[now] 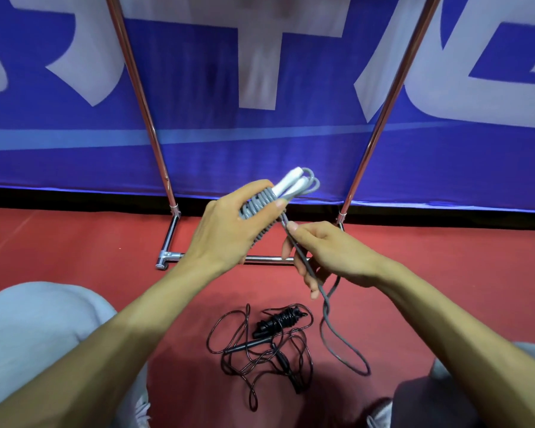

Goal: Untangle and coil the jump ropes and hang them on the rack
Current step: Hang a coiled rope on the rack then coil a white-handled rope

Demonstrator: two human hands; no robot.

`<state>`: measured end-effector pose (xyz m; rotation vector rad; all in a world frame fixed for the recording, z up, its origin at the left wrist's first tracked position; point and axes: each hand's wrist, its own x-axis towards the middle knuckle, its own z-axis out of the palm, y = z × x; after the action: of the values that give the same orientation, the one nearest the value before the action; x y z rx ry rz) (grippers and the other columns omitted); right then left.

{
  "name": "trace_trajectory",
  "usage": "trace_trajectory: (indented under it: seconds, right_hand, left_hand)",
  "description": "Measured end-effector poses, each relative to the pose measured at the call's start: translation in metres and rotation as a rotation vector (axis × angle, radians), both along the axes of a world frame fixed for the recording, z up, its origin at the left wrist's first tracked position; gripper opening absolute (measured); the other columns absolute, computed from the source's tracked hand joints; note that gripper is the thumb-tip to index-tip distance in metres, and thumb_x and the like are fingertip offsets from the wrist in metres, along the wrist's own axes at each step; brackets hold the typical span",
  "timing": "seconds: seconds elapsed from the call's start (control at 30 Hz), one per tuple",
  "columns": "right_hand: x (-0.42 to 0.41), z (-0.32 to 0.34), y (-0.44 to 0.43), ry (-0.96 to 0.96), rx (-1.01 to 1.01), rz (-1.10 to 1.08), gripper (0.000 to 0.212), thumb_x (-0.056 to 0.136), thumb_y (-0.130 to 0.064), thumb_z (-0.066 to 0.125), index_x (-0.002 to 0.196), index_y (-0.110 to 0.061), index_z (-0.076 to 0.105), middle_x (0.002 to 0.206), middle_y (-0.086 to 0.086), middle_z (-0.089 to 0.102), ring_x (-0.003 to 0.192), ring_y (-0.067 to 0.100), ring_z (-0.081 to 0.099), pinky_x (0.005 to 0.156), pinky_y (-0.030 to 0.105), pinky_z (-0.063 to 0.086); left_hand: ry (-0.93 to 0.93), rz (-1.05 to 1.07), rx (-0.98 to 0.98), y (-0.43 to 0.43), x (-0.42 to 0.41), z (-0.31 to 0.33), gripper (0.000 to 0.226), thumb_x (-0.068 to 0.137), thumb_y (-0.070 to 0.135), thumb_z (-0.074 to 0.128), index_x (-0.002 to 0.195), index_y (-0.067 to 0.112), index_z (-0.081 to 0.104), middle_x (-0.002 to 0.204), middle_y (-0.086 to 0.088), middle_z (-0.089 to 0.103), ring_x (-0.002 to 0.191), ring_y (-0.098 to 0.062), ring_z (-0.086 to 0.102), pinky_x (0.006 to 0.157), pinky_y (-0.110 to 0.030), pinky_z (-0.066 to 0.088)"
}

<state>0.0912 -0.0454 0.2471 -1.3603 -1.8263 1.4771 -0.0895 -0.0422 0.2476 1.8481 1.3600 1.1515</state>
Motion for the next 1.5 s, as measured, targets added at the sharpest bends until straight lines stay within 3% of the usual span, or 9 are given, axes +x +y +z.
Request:
trace_trajectory:
  seconds: [0.3, 0.53, 0.67, 0.8, 0.97, 1.1, 1.23, 1.37, 1.5]
  right_hand:
    - [0.011, -0.004, -0.006, -0.769, 0.456, 0.164, 0.02, 0.096, -0.031, 0.048, 0.084, -0.015, 0.051, 0.069, 0.005, 0.058, 0.062, 0.028, 0.06, 0.061, 0.039, 0.05]
    - [0.016, 0.016, -0.014, -0.929, 0.974, 0.333, 0.021, 0.099, -0.032, 0.043, 0.087, -0.018, 0.053, 0.089, 0.001, 0.056, 0.074, 0.03, 0.057, 0.056, 0.038, 0.043]
    - [0.021, 0.023, -0.01, -0.8, 1.226, 0.27, 0.026, 0.085, -0.038, 0.051, 0.074, -0.022, 0.068, 0.067, -0.006, 0.054, 0.051, 0.021, 0.054, 0.038, 0.029, 0.037]
    - [0.027, 0.023, -0.004, -0.581, 1.172, 0.058, 0.018, 0.073, -0.043, 0.067, 0.073, -0.026, 0.071, 0.073, -0.009, 0.059, 0.057, 0.015, 0.055, 0.042, 0.032, 0.042]
    - [0.036, 0.017, 0.008, -0.381, 0.963, -0.102, 0.038, 0.068, -0.063, 0.063, 0.073, -0.027, 0.071, 0.069, -0.011, 0.054, 0.06, 0.008, 0.051, 0.054, 0.038, 0.047]
    - [0.035, 0.015, 0.012, -0.18, 0.754, -0.05, 0.005, 0.08, -0.032, 0.071, 0.076, -0.033, 0.072, 0.08, -0.004, 0.064, 0.074, 0.008, 0.058, 0.068, 0.03, 0.046]
    - [0.029, 0.011, 0.015, -0.019, 0.63, 0.041, 0.032, 0.082, 0.001, 0.063, 0.087, -0.031, 0.068, 0.08, -0.008, 0.067, 0.075, 0.002, 0.06, 0.068, 0.017, 0.046]
    - [0.019, 0.005, 0.016, -0.042, 0.539, -0.01, 0.042, 0.092, -0.002, 0.051, 0.064, -0.032, 0.058, 0.047, -0.011, 0.047, 0.041, 0.004, 0.038, 0.047, 0.015, 0.031]
    - [0.01, 0.0, 0.012, -0.208, 0.653, 0.014, 0.029, 0.1, -0.021, 0.048, 0.074, -0.031, 0.055, 0.054, -0.008, 0.047, 0.049, 0.007, 0.043, 0.053, 0.014, 0.034]
  left_hand:
    - [0.648, 0.074, 0.069, 0.007, -0.001, -0.019, 0.041, 0.087, 0.068, 0.044, 0.122, 0.047, 0.043, 0.094, 0.007, 0.063, 0.089, -0.024, 0.063, 0.065, -0.031, 0.035]
    - [0.838, -0.05, 0.05, 0.003, 0.0, -0.014, 0.037, 0.093, 0.059, 0.046, 0.126, 0.046, 0.038, 0.092, 0.005, 0.049, 0.069, -0.02, 0.052, 0.066, -0.029, 0.033]
    - [0.942, -0.137, 0.065, -0.002, 0.001, -0.011, 0.043, 0.091, 0.064, 0.046, 0.13, 0.048, 0.037, 0.091, 0.007, 0.044, 0.071, -0.018, 0.053, 0.065, -0.029, 0.032]
    - [0.865, -0.117, 0.124, -0.007, 0.007, -0.014, 0.058, 0.076, 0.078, 0.05, 0.126, 0.048, 0.048, 0.094, 0.008, 0.063, 0.091, -0.021, 0.062, 0.068, -0.031, 0.04]
    - [0.669, -0.026, 0.199, -0.014, 0.009, -0.013, 0.051, 0.068, 0.08, 0.055, 0.108, 0.049, 0.064, 0.076, 0.009, 0.067, 0.071, -0.017, 0.056, 0.064, -0.027, 0.035]
    - [0.398, -0.075, 0.152, -0.014, 0.007, -0.009, 0.051, 0.065, 0.079, 0.058, 0.102, 0.046, 0.068, 0.072, 0.013, 0.067, 0.063, -0.014, 0.052, 0.064, -0.029, 0.045]
    - [0.159, -0.156, 0.072, -0.014, 0.004, -0.003, 0.037, 0.071, 0.063, 0.07, 0.098, 0.038, 0.073, 0.064, 0.013, 0.064, 0.049, -0.005, 0.05, 0.051, -0.021, 0.043]
    - [-0.105, -0.175, -0.038, -0.013, 0.004, 0.004, 0.016, 0.081, 0.04, 0.076, 0.094, 0.032, 0.075, 0.058, 0.01, 0.062, 0.036, -0.008, 0.047, 0.037, -0.018, 0.039]
    - [-0.168, -0.086, -0.068, -0.004, 0.003, 0.003, 0.025, 0.08, 0.048, 0.067, 0.102, 0.037, 0.072, 0.066, -0.001, 0.066, 0.034, -0.03, 0.051, 0.03, -0.041, 0.044]
